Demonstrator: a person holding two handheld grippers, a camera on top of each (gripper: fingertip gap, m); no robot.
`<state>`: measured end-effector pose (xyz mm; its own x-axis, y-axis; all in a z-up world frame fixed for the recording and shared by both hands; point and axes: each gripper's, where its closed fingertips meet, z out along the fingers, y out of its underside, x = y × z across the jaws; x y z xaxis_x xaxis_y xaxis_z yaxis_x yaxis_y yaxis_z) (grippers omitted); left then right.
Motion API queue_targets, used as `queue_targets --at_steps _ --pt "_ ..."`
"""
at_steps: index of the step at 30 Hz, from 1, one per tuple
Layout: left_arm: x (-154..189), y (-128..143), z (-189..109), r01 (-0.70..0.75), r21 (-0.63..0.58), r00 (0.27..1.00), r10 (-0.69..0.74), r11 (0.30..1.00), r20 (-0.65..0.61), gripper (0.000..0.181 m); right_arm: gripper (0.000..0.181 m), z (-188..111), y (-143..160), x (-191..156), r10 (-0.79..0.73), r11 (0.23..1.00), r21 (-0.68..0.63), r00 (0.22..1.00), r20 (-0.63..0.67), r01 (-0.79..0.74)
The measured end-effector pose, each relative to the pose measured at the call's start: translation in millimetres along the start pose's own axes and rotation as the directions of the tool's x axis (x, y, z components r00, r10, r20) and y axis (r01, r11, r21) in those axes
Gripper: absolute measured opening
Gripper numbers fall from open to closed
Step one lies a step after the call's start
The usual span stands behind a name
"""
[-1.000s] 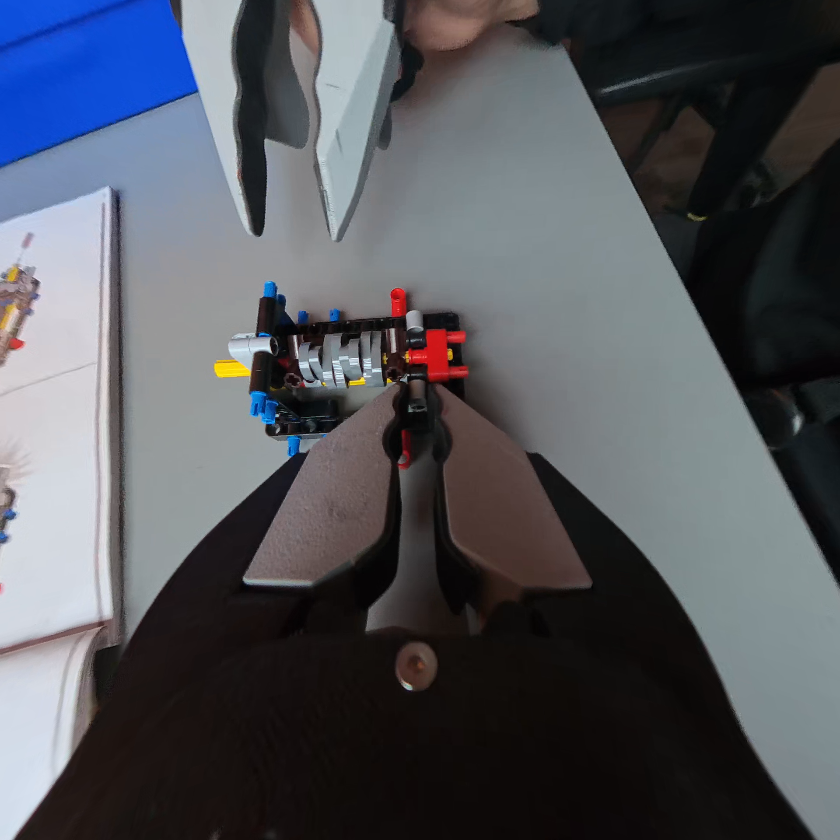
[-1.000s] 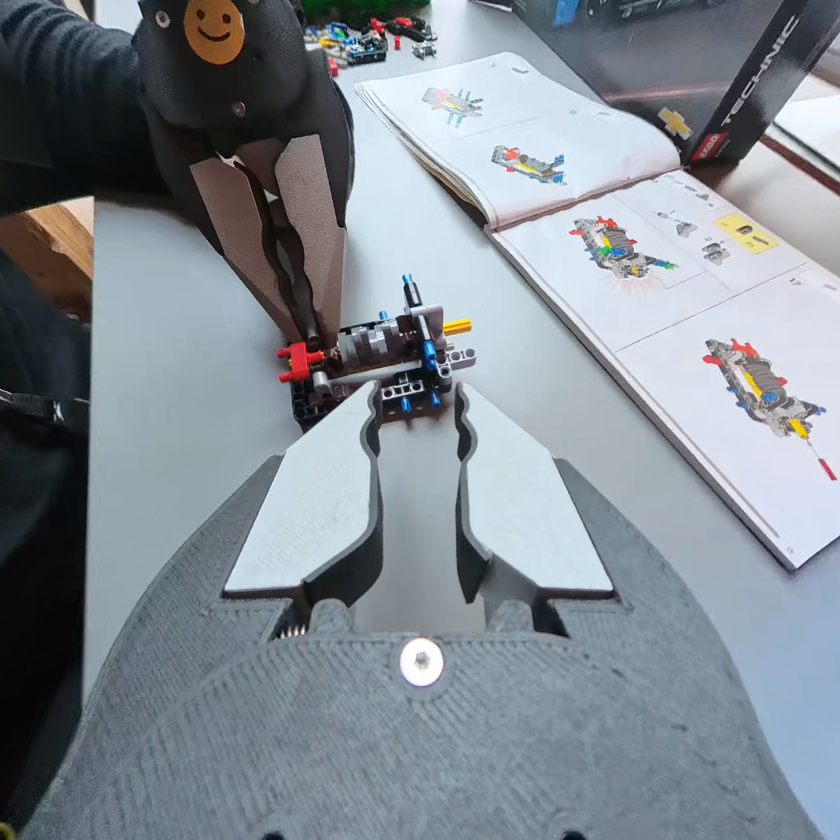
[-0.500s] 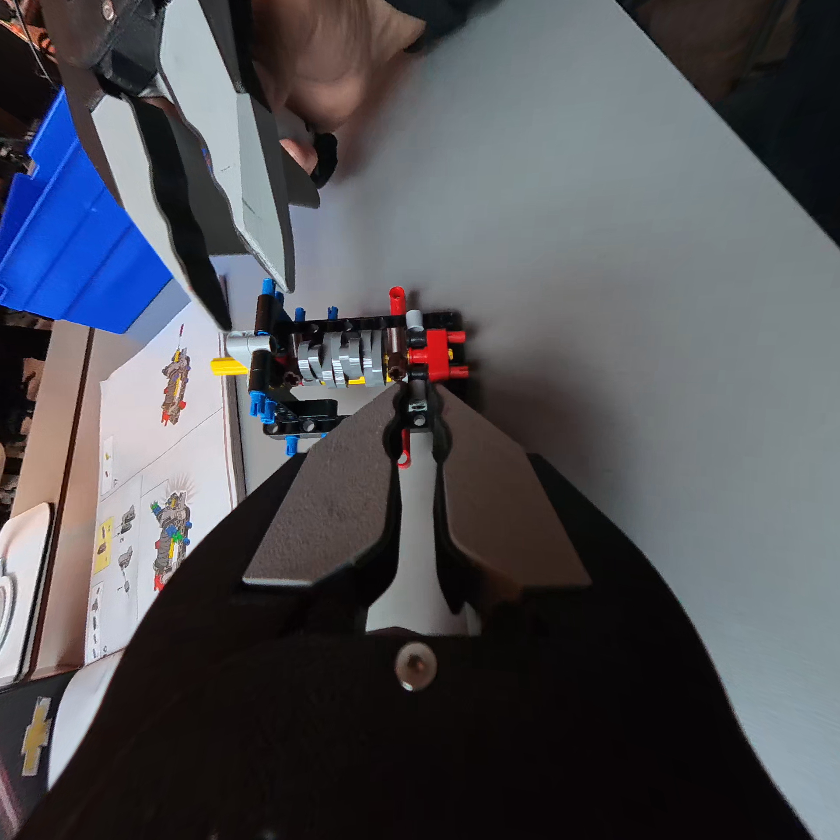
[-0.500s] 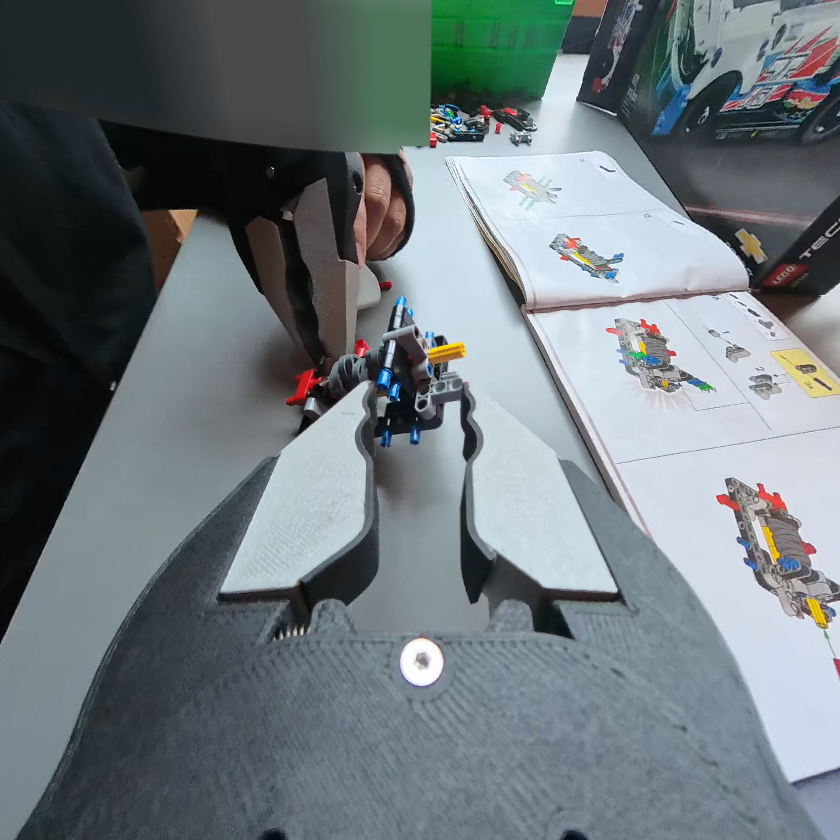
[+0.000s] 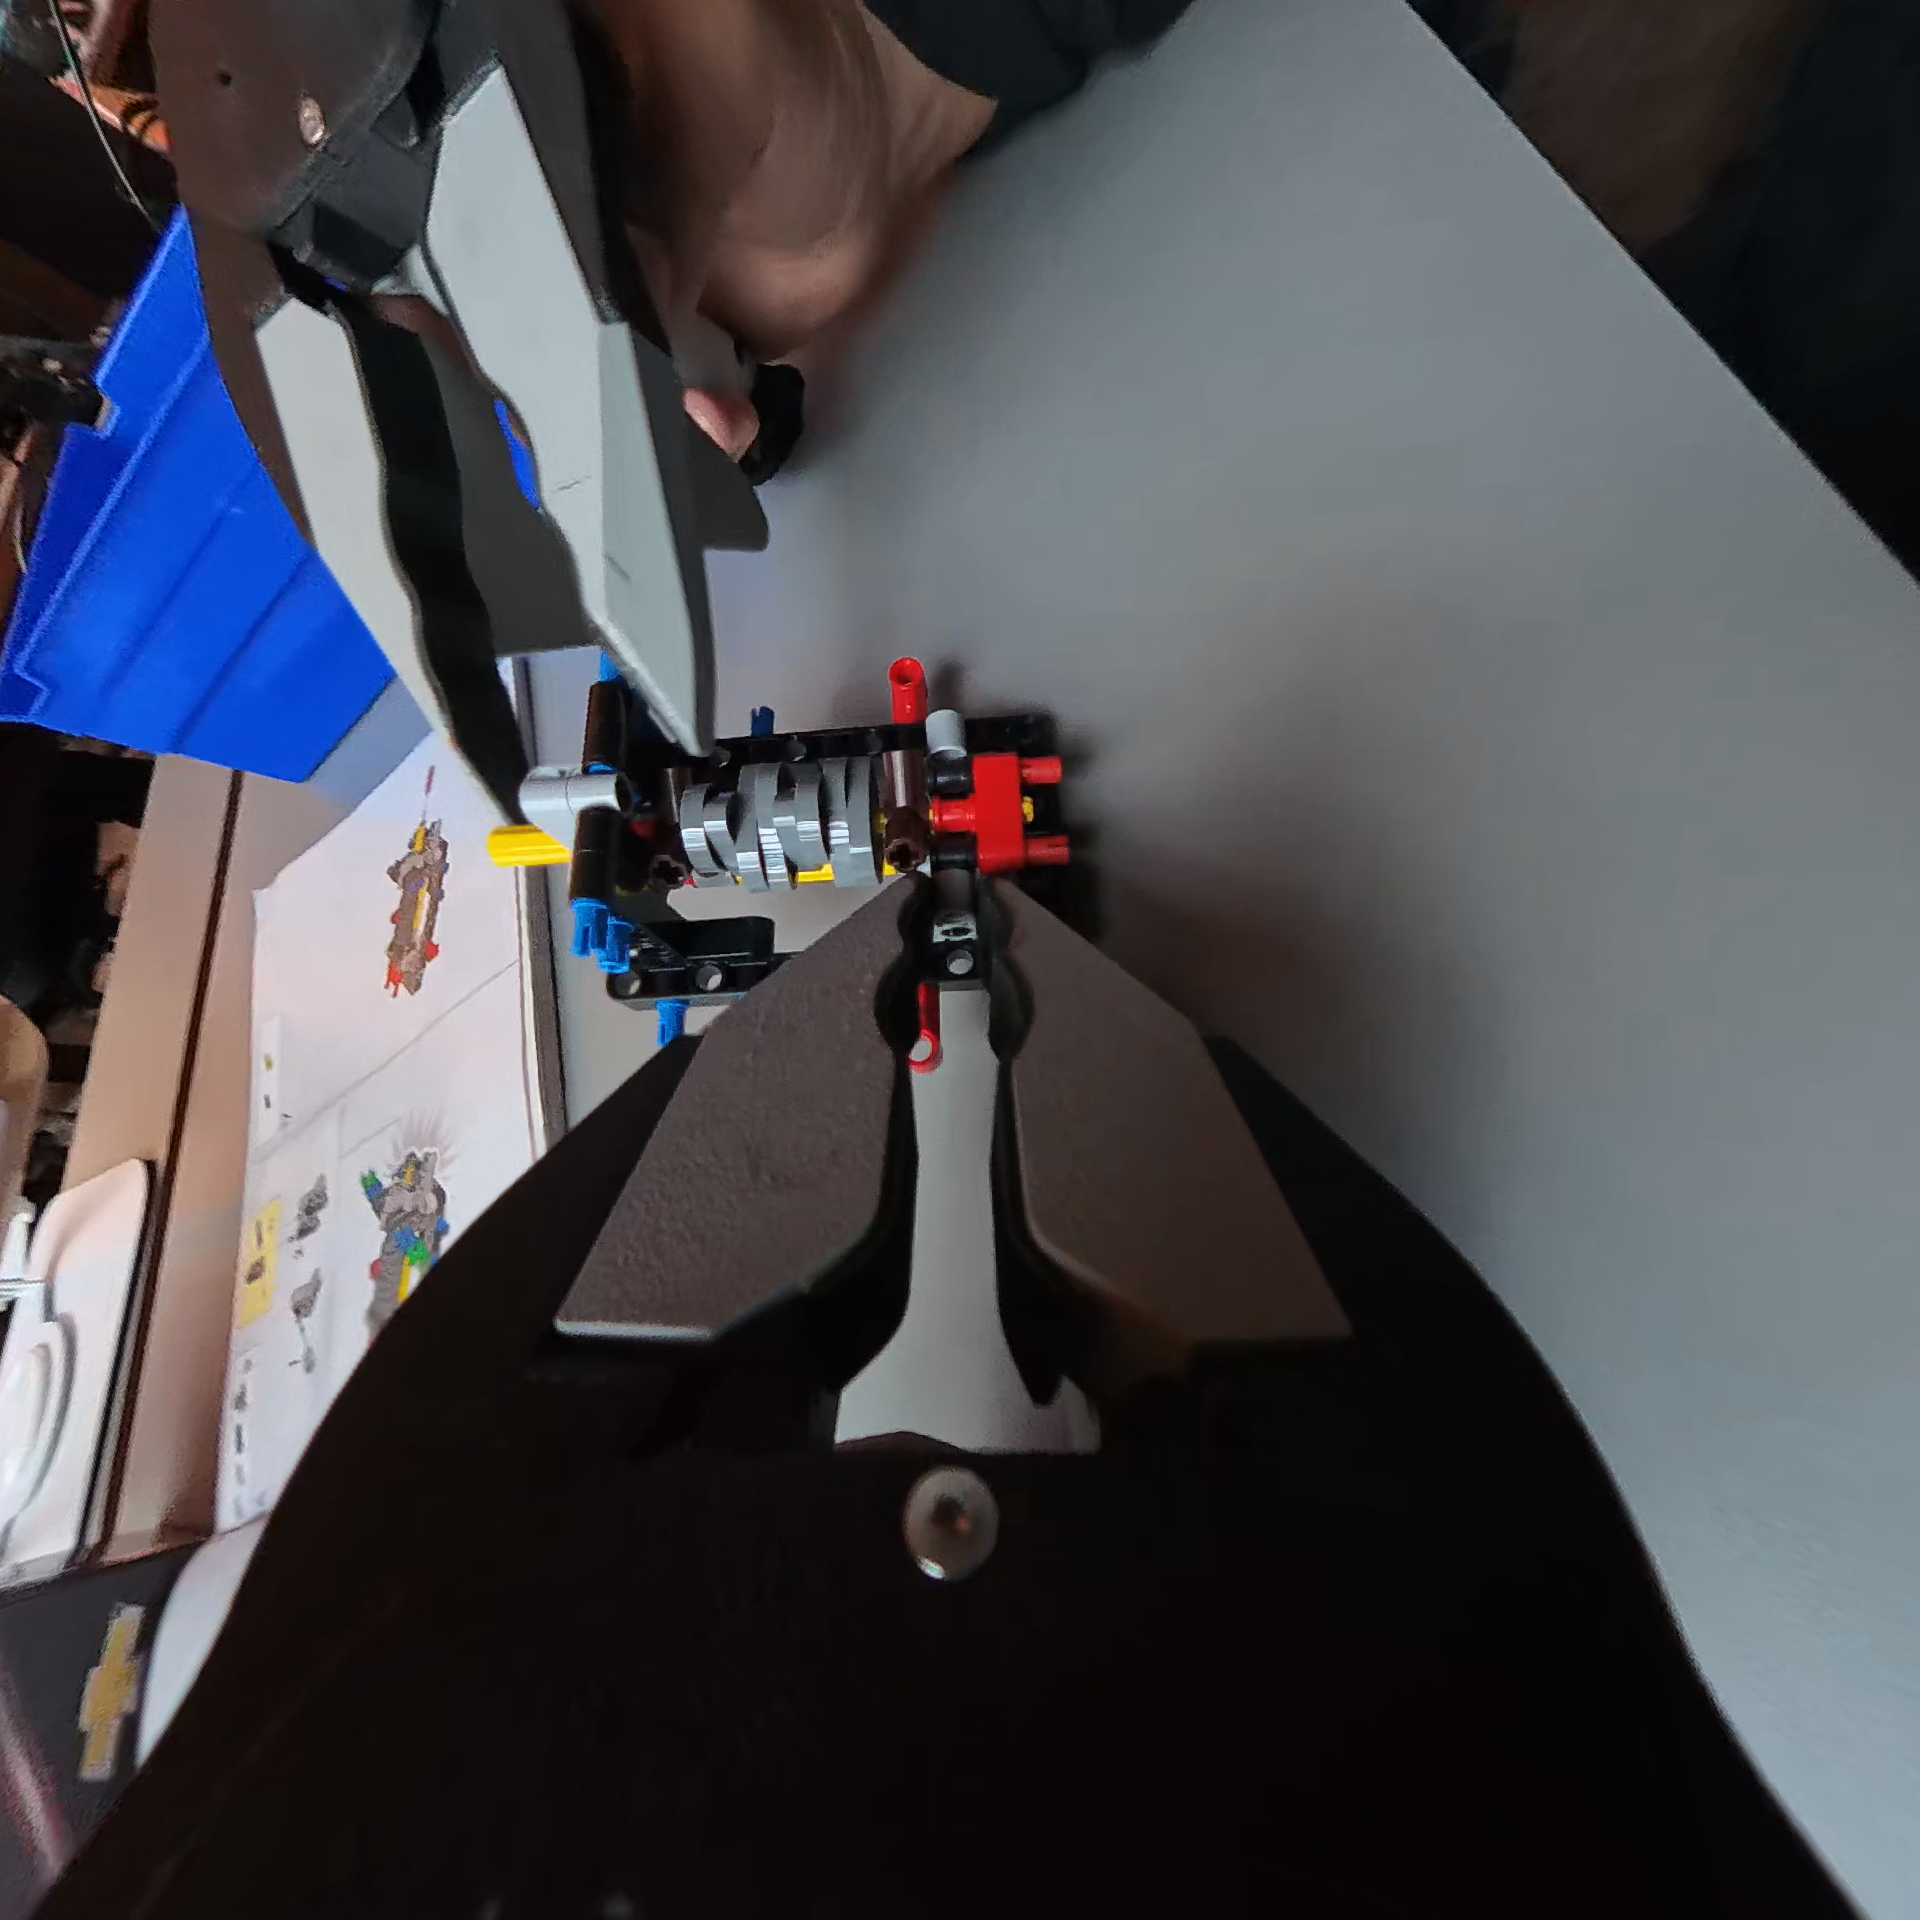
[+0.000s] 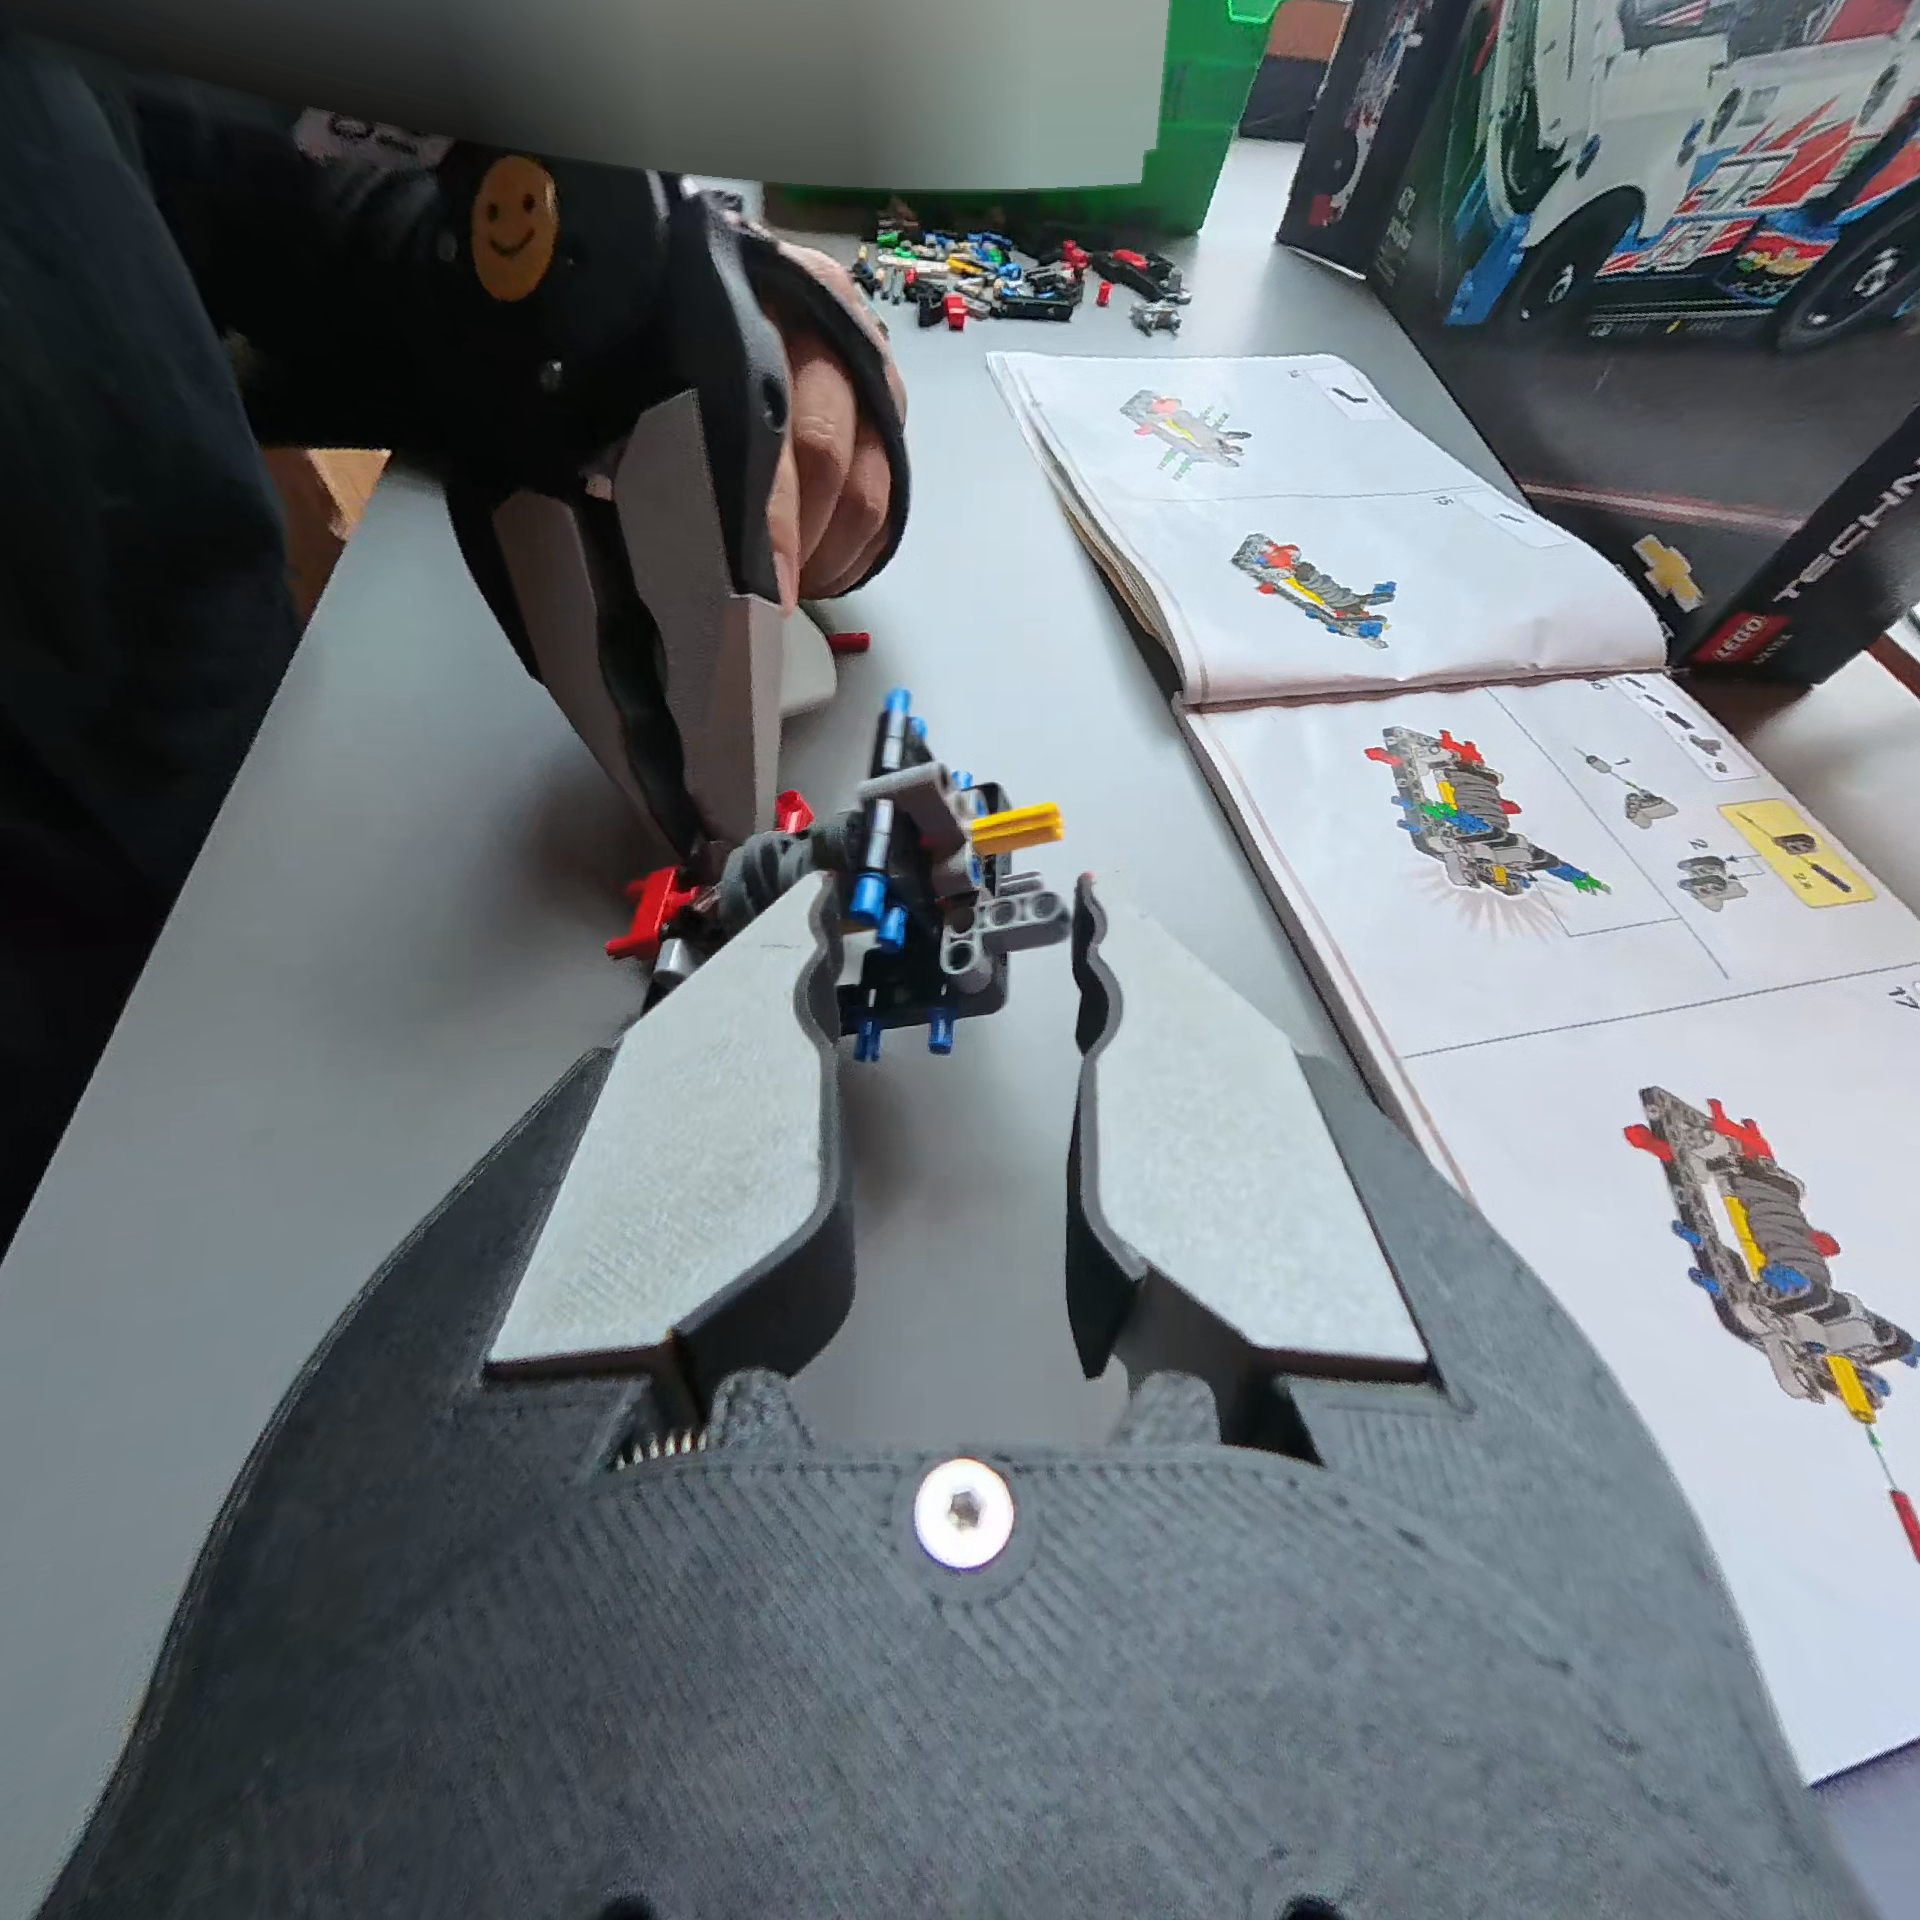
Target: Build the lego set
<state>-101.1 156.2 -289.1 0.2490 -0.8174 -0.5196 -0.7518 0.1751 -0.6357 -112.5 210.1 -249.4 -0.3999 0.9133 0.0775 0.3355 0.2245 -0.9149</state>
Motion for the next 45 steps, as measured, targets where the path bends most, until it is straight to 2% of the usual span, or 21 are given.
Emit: queue_targets --at_steps 5,9,11,14,22,24,27,29,31,33,41,45 --pt "1 2 -2 0.113 0.035 0.992 -0.111 0.993 -0.063 0.005 0.043 6 8 0 -0.036 0.997 -0.07 0.998 -0.05 0.033" --pt "2 3 -3 0.143 0.034 0.986 -0.139 0.989 -0.096 0.005 0.037 4 3 10 -0.146 0.986 -0.107 0.973 -0.18 0.128" --pt "3 3 -3 0.134 0.034 0.987 -0.131 0.99 -0.093 0.005 0.038 7 7 4 -0.145 0.984 -0.123 0.979 -0.143 0.128" --pt "3 3 -2 0.143 0.031 0.985 -0.139 0.989 -0.101 0.005 0.022 14 16 -3 -0.141 0.978 -0.163 0.988 -0.068 0.129" --pt "7 3 -4 0.214 0.033 0.957 -0.202 0.976 -0.21 0.005 0.023 19 22 -8 0.014 0.988 -0.154 0.993 0.118 0.004" --pt "7 3 -3 0.237 0.025 0.948 -0.225 0.971 -0.226 0.005 0.023 19 23 -8 -0.014 0.986 -0.161 0.994 0.111 0.032" --pt "14 0 -4 0.29 0.015 0.912 -0.272 0.957 -0.307 0.006 0.015 25 36 -8 -0.153 0.958 -0.237 0.987 0.05 0.161" --pt "13 0 -3 0.296 0.009 0.912 -0.28 0.955 -0.3 0.006 0.015 27 37 -6 -0.212 0.943 -0.258 0.977 0.023 0.21" --pt "10 2 -2 0.316 -0.001 0.905 -0.302 0.949 -0.298 0.006 0.015 23 36 -4 -0.178 0.954 -0.242 0.984 0.027 0.179" --pt "11 2 -2 0.313 -0.003 0.907 -0.3 0.95 -0.297 0.006 0.014 20 32 -4 -0.206 0.955 -0.216 0.979 0.016 0.204" --pt "10 3 -2 0.333 -0.011 0.894 -0.32 0.943 -0.313 0.006 0.015 22 35 -3 -0.277 0.93 -0.257 0.96 -0.03 0.261" --pt "10 3 -2 0.334 -0.008 0.895 -0.319 0.943 -0.312 0.006 0.016 23 37 -2 -0.222 0.945 -0.249 0.975 -0.023 0.21"
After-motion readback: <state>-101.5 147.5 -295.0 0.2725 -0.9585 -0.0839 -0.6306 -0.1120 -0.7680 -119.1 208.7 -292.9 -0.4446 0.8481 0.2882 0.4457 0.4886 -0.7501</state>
